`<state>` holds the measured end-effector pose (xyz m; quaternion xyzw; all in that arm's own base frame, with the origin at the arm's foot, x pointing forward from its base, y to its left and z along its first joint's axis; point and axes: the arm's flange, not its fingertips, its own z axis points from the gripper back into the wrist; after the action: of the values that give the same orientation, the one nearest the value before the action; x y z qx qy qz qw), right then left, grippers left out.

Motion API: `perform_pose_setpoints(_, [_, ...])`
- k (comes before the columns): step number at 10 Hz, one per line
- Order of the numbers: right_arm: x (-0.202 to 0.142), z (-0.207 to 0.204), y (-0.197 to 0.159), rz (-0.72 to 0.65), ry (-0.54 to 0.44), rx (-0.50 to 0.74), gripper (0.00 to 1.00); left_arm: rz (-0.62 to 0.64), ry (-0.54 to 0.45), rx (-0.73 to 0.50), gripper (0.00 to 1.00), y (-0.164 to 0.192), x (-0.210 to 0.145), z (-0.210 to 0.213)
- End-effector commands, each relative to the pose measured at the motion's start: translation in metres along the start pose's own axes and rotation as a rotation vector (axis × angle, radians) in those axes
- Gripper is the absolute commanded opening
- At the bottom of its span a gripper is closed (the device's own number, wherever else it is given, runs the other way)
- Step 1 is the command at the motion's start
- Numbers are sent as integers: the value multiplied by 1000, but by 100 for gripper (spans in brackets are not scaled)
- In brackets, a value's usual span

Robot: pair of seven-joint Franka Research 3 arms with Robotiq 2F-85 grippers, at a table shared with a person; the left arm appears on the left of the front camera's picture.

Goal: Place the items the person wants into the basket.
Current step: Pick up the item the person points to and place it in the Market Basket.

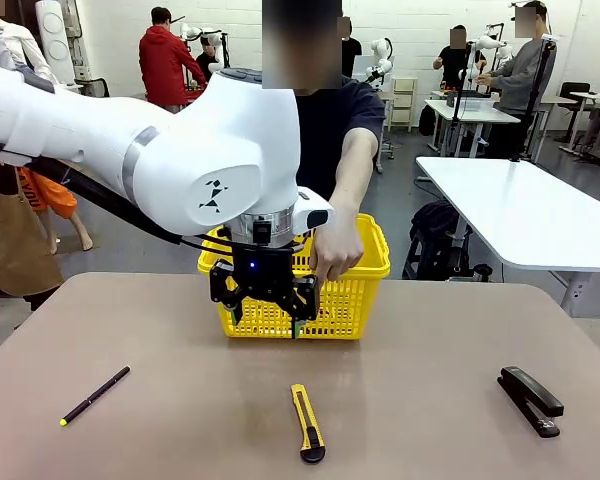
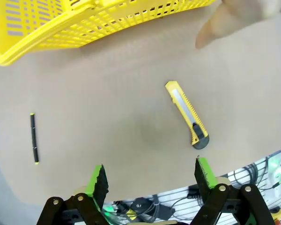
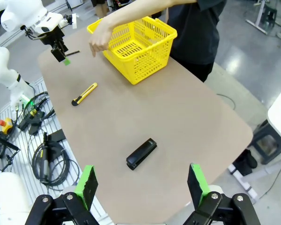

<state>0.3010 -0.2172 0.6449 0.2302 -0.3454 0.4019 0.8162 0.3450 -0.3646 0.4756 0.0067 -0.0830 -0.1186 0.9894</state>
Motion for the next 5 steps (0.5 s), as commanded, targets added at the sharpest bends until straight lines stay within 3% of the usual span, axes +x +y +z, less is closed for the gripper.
perform_pose_setpoints(1, [0, 1, -1, 7, -11, 5, 100, -6, 5, 21, 96, 0, -6, 6])
perform_pose_setpoints(5, [0, 1, -1, 7, -11, 5, 100, -6, 5, 21, 96, 0, -6, 6])
